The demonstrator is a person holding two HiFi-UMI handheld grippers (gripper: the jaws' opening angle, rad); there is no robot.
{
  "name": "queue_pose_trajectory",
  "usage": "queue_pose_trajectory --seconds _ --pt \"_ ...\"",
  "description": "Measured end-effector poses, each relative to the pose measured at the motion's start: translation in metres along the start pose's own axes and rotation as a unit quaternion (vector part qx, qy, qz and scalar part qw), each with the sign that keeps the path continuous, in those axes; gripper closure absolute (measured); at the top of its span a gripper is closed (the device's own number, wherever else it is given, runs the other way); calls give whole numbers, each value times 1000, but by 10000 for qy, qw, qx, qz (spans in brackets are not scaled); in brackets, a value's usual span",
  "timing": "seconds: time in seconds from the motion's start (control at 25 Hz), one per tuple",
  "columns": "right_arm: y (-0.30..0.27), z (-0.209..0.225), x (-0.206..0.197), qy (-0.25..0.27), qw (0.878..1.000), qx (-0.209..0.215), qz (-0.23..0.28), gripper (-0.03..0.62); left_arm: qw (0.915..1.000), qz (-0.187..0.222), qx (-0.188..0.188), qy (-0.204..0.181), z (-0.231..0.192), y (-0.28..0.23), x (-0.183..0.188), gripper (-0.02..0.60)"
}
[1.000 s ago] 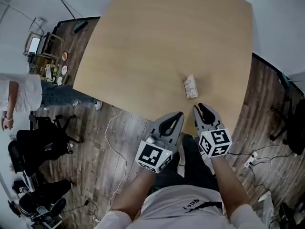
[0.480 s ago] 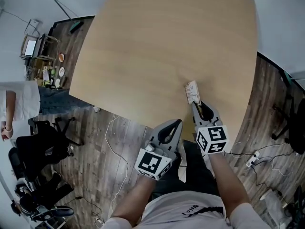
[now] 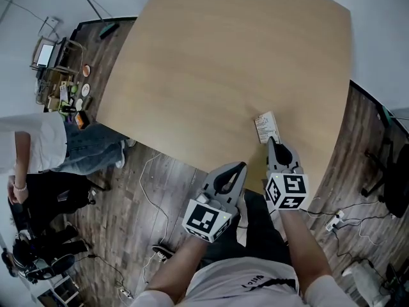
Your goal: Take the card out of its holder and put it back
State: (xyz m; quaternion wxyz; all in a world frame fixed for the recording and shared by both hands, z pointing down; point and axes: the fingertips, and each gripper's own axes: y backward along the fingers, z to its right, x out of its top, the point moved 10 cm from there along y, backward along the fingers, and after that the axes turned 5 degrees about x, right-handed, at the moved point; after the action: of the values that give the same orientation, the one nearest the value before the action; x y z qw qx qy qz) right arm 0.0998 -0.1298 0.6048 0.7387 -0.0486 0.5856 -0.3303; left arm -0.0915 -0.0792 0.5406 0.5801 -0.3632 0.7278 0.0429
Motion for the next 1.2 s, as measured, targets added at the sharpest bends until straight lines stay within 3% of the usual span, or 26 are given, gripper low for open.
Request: queue_pose_trajectory --seconds 0.24,0.48,1.2 --pt "15 -7 23 199 9996 -97 187 568 9999 110 -48 -61 7 4 14 569" --pt "44 -13 55 60 9989 -15 472 568 9995 248 -166 -139 22 9 31 569" --pt "146 -84 147 -48 9880 570 1433 568 9941 836 -560 -397 59 77 121 569"
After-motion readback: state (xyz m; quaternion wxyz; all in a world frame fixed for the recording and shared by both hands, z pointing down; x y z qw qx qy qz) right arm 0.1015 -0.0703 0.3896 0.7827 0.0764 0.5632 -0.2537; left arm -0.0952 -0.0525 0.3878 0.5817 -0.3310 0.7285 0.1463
